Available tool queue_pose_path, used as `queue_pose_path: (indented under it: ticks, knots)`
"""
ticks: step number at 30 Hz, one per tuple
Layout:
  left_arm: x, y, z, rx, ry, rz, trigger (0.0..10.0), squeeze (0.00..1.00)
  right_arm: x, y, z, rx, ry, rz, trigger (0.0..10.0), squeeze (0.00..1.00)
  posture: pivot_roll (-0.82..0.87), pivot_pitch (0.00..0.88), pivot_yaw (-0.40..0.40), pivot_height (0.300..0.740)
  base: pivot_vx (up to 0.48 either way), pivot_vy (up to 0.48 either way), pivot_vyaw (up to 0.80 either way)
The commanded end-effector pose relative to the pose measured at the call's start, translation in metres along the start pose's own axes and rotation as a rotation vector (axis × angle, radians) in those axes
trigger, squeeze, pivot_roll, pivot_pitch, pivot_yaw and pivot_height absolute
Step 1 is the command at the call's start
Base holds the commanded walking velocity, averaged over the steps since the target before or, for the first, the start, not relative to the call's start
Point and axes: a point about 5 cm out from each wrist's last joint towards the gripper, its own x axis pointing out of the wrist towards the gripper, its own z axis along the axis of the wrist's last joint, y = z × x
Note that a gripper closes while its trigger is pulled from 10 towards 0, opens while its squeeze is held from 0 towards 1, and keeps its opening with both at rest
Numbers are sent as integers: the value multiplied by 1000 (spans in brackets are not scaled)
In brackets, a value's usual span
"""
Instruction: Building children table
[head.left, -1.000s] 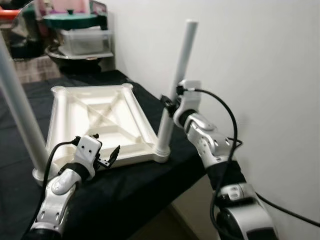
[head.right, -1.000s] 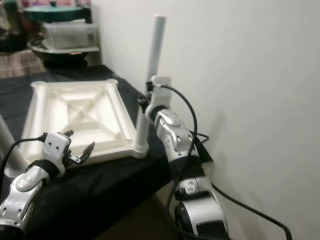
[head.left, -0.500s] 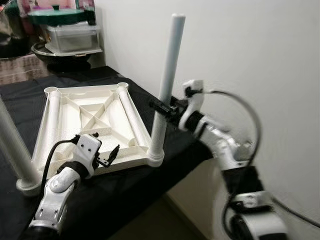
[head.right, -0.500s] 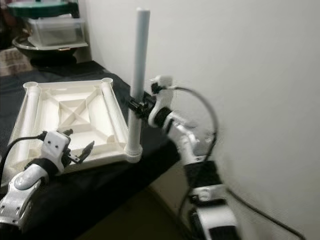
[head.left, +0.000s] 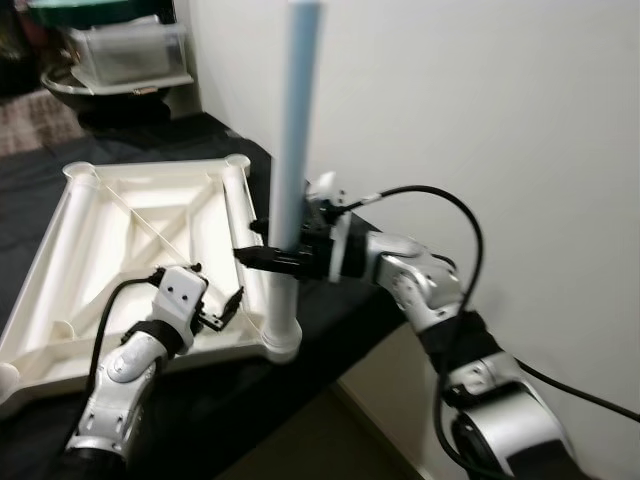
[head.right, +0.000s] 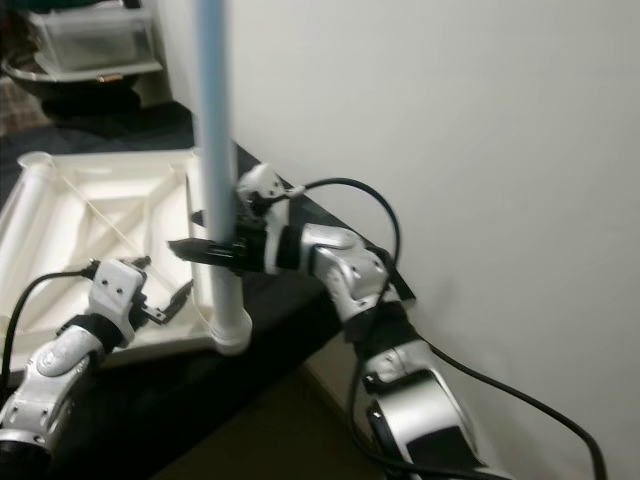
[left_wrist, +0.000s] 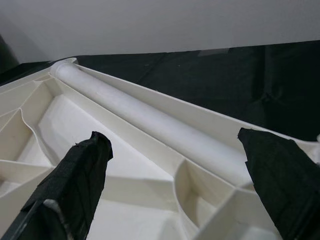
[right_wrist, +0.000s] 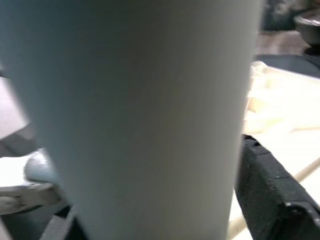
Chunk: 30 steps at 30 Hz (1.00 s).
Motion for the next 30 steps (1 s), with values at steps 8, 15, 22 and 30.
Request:
queue_pose_path:
  ticks: [8,15,22,30]
  knots:
    - [-3,1,-2,7,7,9,10000,0,-7,-23,-20,77,91,-232,0,0,50,0,-136,740,0,0,0]
    - [-3,-4,-4,-1,8,4,10000,0,-54,-64,-50,227,138,-1141,0,0,35,0,-126,740,0,0,0]
    - [0,-3,-3,6,10,-7,10000,0,-31,-36,-49,299,-5,-1157,10000,0,23,0,-108,740,0,0,0]
    - [2,-1,-2,9,7,-1,10000,0,-15,-36,-7,368,-228,-727,10000,1000,24,0,-113,740,0,0,0]
